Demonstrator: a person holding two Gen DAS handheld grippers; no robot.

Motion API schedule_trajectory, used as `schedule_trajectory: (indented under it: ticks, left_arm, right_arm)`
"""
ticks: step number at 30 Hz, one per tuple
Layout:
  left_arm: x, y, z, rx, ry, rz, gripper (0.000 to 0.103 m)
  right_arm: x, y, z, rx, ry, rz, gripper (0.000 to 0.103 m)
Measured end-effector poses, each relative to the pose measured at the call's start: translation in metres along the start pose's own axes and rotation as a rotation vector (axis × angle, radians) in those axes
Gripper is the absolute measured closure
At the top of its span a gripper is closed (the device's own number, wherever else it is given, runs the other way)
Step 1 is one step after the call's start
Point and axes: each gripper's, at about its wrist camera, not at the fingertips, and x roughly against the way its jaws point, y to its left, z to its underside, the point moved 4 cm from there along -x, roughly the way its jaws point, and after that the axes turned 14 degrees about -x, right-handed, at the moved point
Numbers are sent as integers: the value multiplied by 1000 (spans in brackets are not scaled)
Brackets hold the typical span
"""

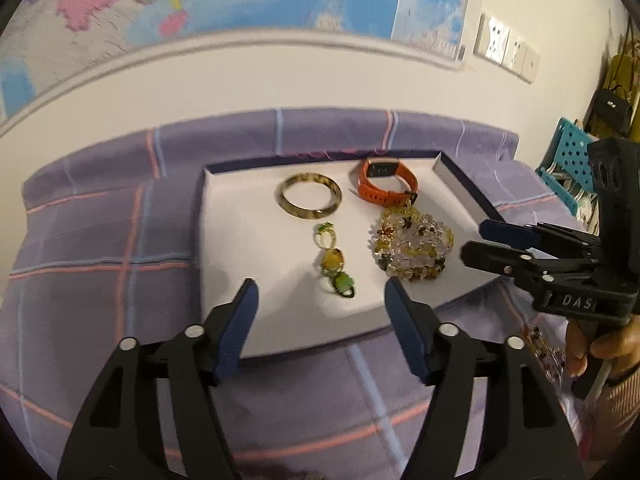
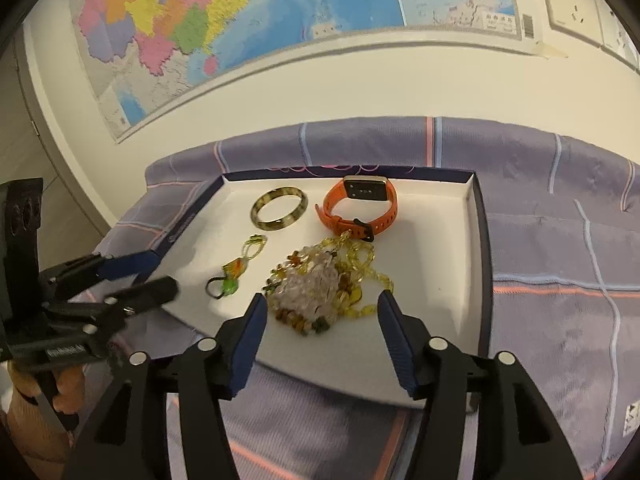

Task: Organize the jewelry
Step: 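Move the right tool to the multicolour bead necklace while the left tool approaches the dark red beaded bracelet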

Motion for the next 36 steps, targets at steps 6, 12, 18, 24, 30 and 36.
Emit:
schedule_trajectory:
  ticks: [6, 12, 18, 24, 30, 36]
  left_arm:
    - [49, 23, 25, 33, -61, -45, 22]
    - [65, 30, 61, 21, -24, -80, 20]
    - [61, 8, 91, -39, 22, -37, 14]
    - [48, -1, 101, -59, 66, 8, 13]
    - [33, -10, 104, -44, 94, 66, 31]
    - [34, -26, 102, -84, 99, 74, 59]
  right_arm:
    - [35, 3, 15, 24, -30, -31, 37]
    - [60, -5, 40, 29, -28, -15, 31]
    - [71, -20, 69, 8, -9, 33, 27]
    - [73, -33, 85, -37, 16, 46, 27]
    - [71, -34, 91, -45, 28, 48, 26]
    - [70, -36, 96, -42, 44, 56, 26]
